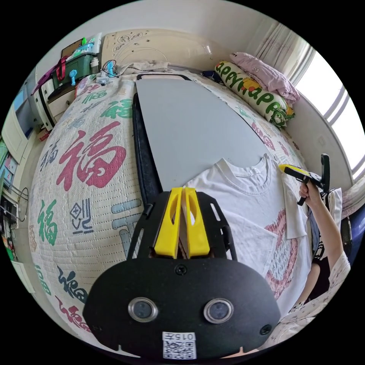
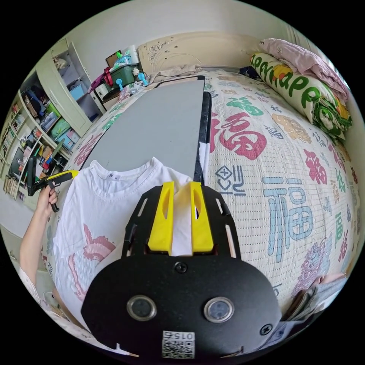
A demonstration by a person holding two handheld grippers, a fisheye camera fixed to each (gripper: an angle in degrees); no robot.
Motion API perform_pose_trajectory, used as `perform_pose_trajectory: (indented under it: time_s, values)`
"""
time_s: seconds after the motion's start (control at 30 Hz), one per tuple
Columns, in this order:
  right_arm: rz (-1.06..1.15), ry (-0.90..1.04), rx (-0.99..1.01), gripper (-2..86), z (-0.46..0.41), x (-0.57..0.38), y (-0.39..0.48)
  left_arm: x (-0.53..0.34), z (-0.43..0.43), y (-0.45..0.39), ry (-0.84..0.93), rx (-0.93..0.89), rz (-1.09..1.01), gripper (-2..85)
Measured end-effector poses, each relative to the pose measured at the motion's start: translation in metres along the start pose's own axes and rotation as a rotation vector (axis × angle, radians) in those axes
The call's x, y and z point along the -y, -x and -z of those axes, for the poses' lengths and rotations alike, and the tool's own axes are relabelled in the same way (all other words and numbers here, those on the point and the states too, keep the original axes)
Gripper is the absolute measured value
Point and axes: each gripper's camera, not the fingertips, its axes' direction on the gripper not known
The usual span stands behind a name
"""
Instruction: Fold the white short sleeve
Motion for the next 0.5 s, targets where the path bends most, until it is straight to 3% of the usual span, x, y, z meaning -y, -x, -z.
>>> perform_pose_trajectory:
  time_s: [0.13,0.27,0.37,0.5]
  values:
    - [-0.009,0.029,-0.049,3.4,0.009,0.001,0.017,0.002,0.015,-0.002,-0.033,-0.009,-0.010,-0.5]
    - [-0.021,0.012,-0.101,9.5,0.022,-0.005,0.028,0.003,0.019,-0.001,-0.028,0.002,-0.027,-0.5]
    - [0.003,0.056,-0.057,7.6,0.021,-0.010,0.035,0.003,0.016,0.001,-0.019,0.009,-0.029,-0.5]
    - [0.053,0.056,-0.145,4.2,0.030,-0.022,0.048,0.006,0.013,0.005,-0.015,0.011,-0.024,-0.5]
